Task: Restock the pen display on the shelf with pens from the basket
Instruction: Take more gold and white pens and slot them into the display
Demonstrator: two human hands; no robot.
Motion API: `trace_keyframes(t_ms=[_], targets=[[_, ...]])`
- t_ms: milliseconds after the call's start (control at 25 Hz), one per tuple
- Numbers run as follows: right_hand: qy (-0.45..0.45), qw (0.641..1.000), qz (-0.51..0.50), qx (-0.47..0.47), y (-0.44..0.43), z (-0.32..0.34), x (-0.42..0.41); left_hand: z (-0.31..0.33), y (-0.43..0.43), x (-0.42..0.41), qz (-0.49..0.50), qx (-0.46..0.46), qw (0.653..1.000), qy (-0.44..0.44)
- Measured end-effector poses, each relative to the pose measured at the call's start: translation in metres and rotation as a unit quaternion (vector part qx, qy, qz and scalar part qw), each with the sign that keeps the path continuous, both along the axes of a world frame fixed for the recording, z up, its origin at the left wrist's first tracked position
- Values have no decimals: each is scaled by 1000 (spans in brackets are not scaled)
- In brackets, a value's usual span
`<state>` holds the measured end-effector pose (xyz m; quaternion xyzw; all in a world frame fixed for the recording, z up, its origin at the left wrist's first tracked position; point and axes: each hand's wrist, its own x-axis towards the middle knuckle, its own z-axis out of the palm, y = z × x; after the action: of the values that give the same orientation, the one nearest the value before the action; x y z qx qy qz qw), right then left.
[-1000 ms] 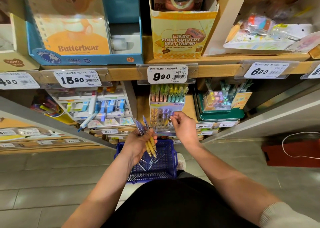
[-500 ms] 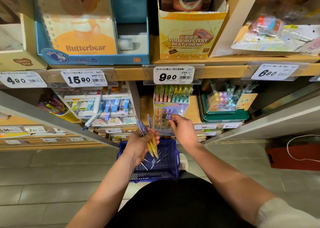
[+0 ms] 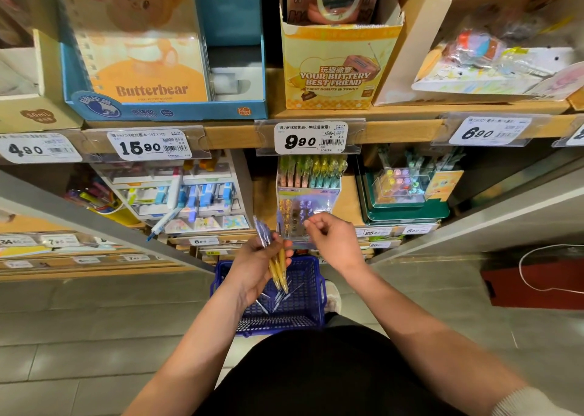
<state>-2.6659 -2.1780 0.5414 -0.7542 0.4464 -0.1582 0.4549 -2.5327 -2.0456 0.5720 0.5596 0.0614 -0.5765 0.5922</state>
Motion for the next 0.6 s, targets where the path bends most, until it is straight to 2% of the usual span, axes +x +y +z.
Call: trace_keyframes(t_ms=[160,280,440,520,600], targets=[[-72,971,13,227,10,20,7,2,-3,-8,-64,-26,998,-15],[-124,947,-32,293,6,23,6,3,-7,-12,-72,-26,997,-13],[-202,934,-139,259,-15,23,-11,2,-11,-11,-67,-1,997,-24],[-182,948,-179,192,-26,19,-20,1,-11,-12,-56,5,998,-19],[-122,974,-162,103,-29,12,-27,-1,-11,-12,-45,11,999,-19]])
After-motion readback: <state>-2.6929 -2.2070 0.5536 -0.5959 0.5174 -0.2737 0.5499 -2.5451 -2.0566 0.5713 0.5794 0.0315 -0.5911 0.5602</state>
